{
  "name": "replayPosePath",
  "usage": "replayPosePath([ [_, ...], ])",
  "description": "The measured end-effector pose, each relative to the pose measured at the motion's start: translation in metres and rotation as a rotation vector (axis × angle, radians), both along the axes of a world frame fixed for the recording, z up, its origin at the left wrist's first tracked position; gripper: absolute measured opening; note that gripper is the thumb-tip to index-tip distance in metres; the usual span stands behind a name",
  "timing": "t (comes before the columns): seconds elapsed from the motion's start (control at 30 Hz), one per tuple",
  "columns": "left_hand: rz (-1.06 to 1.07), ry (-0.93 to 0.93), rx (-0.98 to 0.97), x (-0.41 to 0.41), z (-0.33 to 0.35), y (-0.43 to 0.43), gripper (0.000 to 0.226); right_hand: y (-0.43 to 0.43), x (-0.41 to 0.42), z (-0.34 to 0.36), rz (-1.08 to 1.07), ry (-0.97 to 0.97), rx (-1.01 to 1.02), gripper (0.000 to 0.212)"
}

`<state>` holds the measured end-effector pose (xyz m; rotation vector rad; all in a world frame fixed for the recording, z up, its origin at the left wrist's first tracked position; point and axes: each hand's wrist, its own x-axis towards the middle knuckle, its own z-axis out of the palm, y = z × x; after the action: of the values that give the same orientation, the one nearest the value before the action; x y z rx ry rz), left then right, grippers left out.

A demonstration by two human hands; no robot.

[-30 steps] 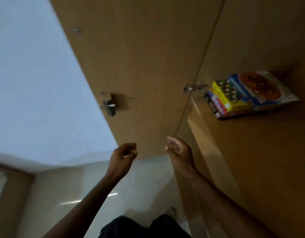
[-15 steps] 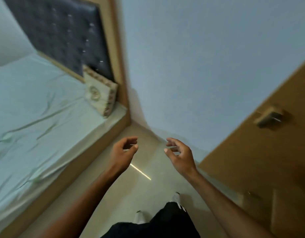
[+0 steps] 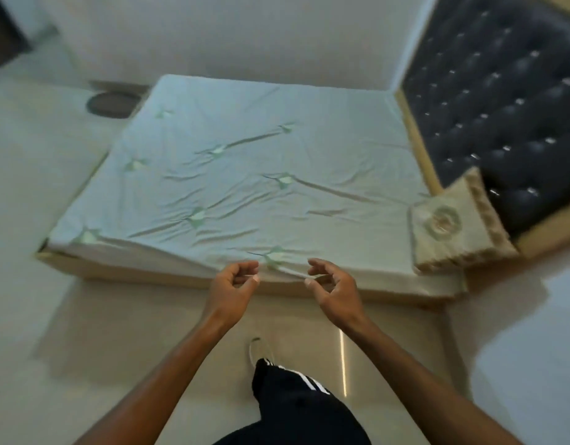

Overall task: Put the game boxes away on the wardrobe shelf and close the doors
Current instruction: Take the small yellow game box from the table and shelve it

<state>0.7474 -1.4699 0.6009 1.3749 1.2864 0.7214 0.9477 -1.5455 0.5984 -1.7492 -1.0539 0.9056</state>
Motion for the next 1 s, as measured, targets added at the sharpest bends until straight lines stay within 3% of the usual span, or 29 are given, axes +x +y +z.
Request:
replayPosePath([
  [0.23, 0.446, 0.026, 0.021, -0.138, 0.009, 0.101, 0.025, 0.197, -0.123, 0.01, 0.453, -0.031, -0.012, 0.036],
  [0.37, 0.729, -0.007, 0.01, -0.213, 0.009, 0.122, 0.025, 0.27, -0.209, 0.013, 0.699, -0.048, 0.002, 0.037],
  [0.63, 1.047, 0.047, 0.047, -0.384, -0.005, 0.169, 0.024, 0.382, -0.413, 0.001, 1.058, -0.085, 0.037, 0.035],
  [1.0, 1.292, 0.048, 0.084, -0.655, 0.014, 0.258, 0.021, 0.497, -0.715, 0.024, 1.229, -0.019, 0.083, 0.035],
])
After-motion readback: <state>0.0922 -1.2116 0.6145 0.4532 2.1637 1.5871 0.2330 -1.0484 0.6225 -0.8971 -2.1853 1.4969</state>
